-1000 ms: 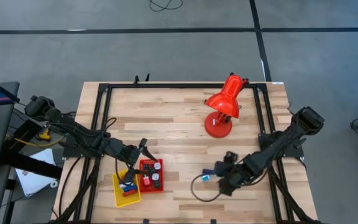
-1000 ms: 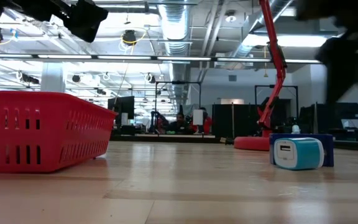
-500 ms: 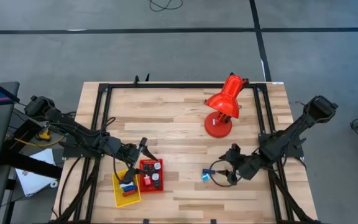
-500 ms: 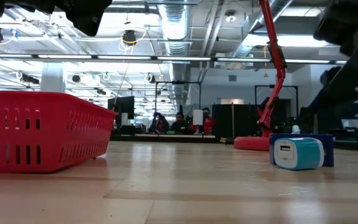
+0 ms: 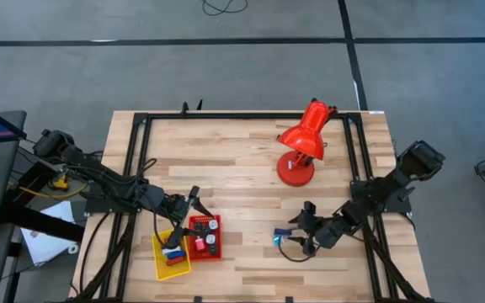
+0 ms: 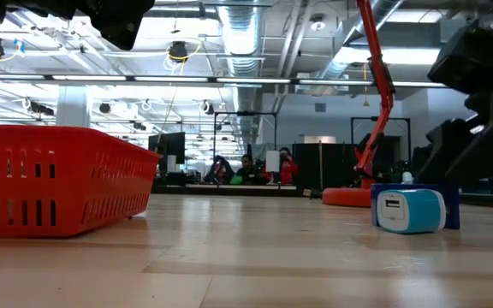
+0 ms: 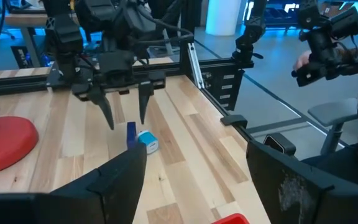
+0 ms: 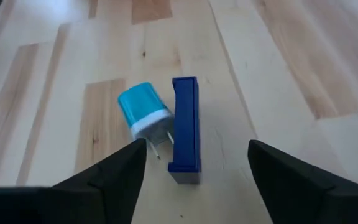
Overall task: Pick & Place Office items
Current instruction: Put the blue digital clock into the yellow bin
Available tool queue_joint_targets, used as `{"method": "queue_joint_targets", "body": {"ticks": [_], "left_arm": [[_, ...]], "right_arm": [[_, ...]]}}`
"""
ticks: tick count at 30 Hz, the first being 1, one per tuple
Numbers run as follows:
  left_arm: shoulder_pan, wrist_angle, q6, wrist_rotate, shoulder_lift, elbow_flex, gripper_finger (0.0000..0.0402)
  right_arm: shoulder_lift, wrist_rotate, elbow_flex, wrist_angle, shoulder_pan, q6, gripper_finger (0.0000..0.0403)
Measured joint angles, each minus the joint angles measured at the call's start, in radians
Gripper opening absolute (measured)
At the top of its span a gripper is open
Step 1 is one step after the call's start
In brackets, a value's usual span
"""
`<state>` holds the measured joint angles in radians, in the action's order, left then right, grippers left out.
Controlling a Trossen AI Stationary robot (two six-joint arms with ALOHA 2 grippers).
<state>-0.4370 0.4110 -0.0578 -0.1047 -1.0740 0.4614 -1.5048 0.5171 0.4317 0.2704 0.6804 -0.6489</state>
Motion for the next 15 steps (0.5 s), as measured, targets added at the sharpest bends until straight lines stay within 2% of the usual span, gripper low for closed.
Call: {"method": "queue_joint_targets", "body": {"ticks": [4,8,15], "left_arm": [[0.000,0.000,0.000,0.000,0.000,0.000,0.0269],[0.000,0.000,0.000,0.000,0.000,0.000,0.0269],[0.000,0.004,-0.003,-0.003,0.000,0.000,0.0269]], "right_arm": [[-0.052,-0.001,0.001,0.009,0.000,-0.040,0.0249],[-0.103,-0.002,0.000,0.060,0.000,-0.028,0.0203],[-0.106,0.000,0.000,0.075,0.000,-0.023,0.0067]]}}
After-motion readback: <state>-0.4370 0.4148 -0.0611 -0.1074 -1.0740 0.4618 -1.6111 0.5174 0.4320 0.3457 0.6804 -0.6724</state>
